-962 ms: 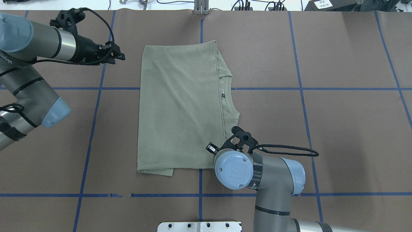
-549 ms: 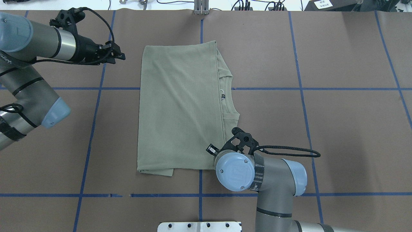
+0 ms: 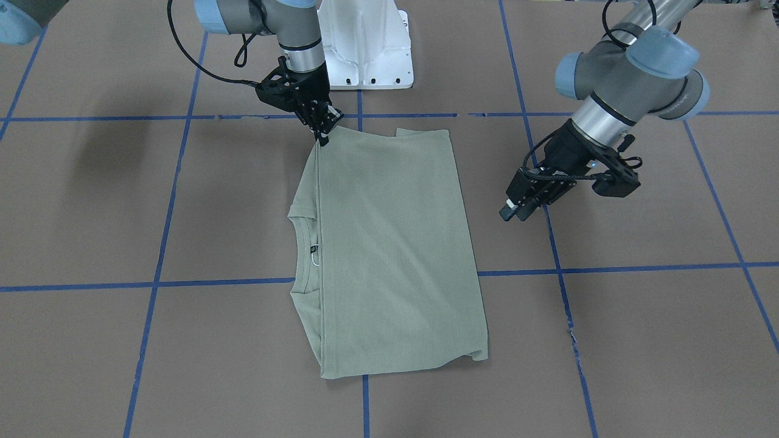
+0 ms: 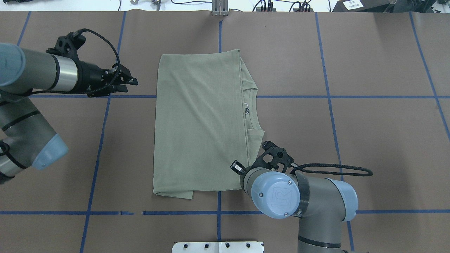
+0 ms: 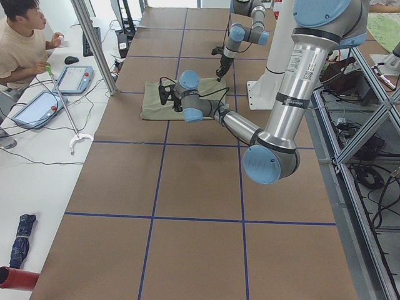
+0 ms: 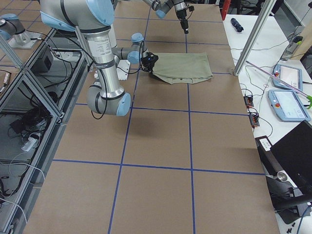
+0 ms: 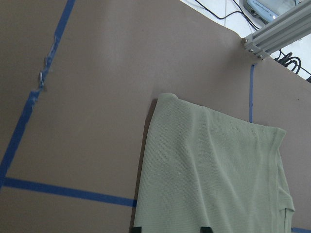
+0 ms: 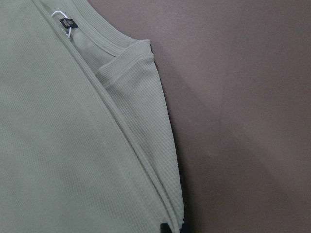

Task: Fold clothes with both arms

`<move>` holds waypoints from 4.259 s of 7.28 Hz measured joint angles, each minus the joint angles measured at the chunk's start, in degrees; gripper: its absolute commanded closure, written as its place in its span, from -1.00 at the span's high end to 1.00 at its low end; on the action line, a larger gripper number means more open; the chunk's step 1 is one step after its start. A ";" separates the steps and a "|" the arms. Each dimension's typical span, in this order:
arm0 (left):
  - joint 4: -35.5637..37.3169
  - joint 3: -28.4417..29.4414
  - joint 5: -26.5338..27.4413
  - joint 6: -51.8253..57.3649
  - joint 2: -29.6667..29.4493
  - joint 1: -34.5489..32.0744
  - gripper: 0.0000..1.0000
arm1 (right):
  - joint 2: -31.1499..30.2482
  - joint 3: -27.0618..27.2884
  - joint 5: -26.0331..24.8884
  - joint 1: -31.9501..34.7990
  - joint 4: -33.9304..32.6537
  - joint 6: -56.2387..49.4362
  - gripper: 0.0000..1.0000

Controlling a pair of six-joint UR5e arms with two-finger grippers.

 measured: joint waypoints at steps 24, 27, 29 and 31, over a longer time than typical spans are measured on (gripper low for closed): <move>6.76 -13.86 19.50 -17.90 9.62 31.86 -1.00 | -3.78 5.43 0.09 -1.93 -0.14 0.07 -1.00; 9.12 -22.69 19.56 -24.18 9.61 36.88 -1.00 | -8.79 12.00 0.00 -5.70 -0.11 2.19 -1.00; 13.62 -27.66 18.78 -24.47 9.07 35.75 -1.00 | -9.58 14.76 0.31 -3.67 -0.06 2.57 -1.00; 18.68 -27.66 15.79 -17.07 5.41 26.70 -1.00 | -6.99 13.44 5.29 4.52 0.03 -0.93 -1.00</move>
